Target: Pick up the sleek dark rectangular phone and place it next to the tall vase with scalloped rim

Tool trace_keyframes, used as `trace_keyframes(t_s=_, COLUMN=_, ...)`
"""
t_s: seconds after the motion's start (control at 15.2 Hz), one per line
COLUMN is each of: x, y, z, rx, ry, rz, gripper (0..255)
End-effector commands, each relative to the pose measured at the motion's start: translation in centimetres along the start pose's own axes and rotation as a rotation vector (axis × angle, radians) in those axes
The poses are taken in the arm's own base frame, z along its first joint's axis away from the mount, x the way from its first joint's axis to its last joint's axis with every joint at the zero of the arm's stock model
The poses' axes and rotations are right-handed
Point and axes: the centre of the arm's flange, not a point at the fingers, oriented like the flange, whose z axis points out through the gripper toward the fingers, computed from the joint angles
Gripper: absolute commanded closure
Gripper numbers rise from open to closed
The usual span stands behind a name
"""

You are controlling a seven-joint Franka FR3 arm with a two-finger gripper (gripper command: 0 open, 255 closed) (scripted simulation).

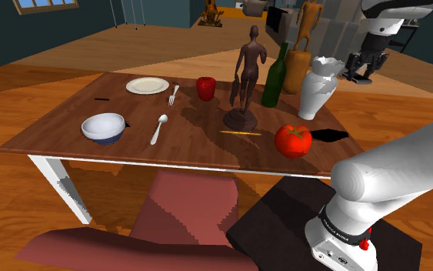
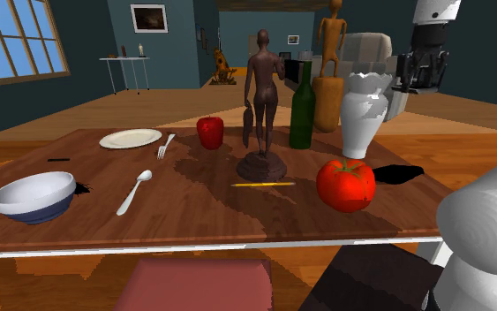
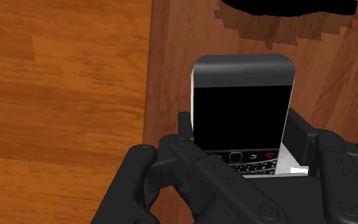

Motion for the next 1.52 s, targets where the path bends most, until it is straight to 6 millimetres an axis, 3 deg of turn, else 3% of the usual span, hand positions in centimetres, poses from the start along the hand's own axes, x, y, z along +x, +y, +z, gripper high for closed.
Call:
trace_keyframes(t_s=0.0, x=-0.1, y=-0.1, z=1.0, rx=0.000, ry=0.001, rz=0.000, gripper=255)
trace_keyframes(t_s=1.45, x=-0.4, y=-0.8, z=12.6, rx=0.000, ry=0.001, rz=0.000, gripper=255)
